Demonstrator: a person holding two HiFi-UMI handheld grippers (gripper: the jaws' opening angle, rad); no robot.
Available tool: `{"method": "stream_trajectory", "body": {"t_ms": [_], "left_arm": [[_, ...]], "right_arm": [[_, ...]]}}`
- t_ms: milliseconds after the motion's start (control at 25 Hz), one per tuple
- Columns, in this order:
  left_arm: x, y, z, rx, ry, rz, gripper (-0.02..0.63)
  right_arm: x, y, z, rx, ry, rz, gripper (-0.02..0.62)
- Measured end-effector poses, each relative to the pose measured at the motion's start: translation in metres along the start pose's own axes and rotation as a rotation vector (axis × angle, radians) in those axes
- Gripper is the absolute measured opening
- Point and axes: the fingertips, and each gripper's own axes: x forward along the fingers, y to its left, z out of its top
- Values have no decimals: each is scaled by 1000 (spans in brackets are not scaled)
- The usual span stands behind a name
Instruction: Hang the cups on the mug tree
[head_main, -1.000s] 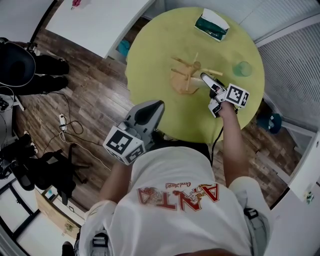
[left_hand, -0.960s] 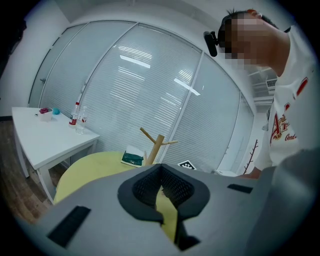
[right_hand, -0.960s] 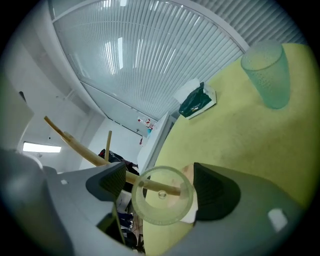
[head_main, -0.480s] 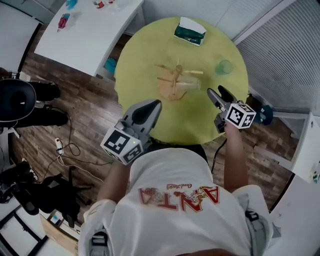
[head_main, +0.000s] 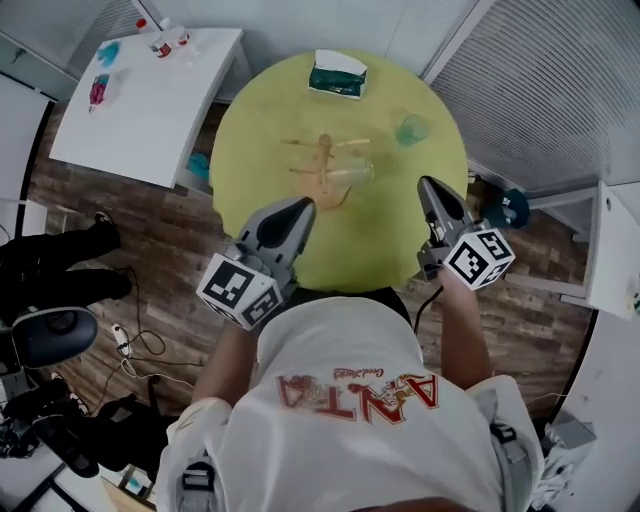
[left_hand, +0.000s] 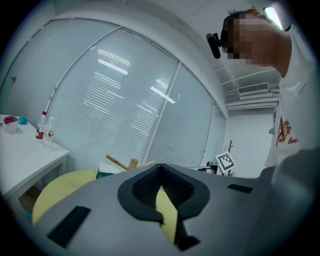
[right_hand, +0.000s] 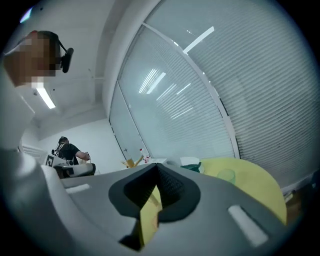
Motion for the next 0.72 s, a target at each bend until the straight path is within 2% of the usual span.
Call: {"method": "stream_trajectory", "body": {"t_ms": [120, 320, 440, 720], "left_arm": [[0, -7, 12, 27, -20, -30, 9], [-4, -16, 33, 85, -44, -43, 9], [-5, -21, 37, 115, -50, -52, 9], [-8, -27, 38, 93, -62, -67, 9]], "right_arm": [[-12, 28, 24, -79, -56, 17, 2], [-27, 63, 53, -252, -123, -23, 2], [-29, 70, 55, -259, -131, -15, 2], [-32, 63, 51, -223, -121, -18, 2]]}}
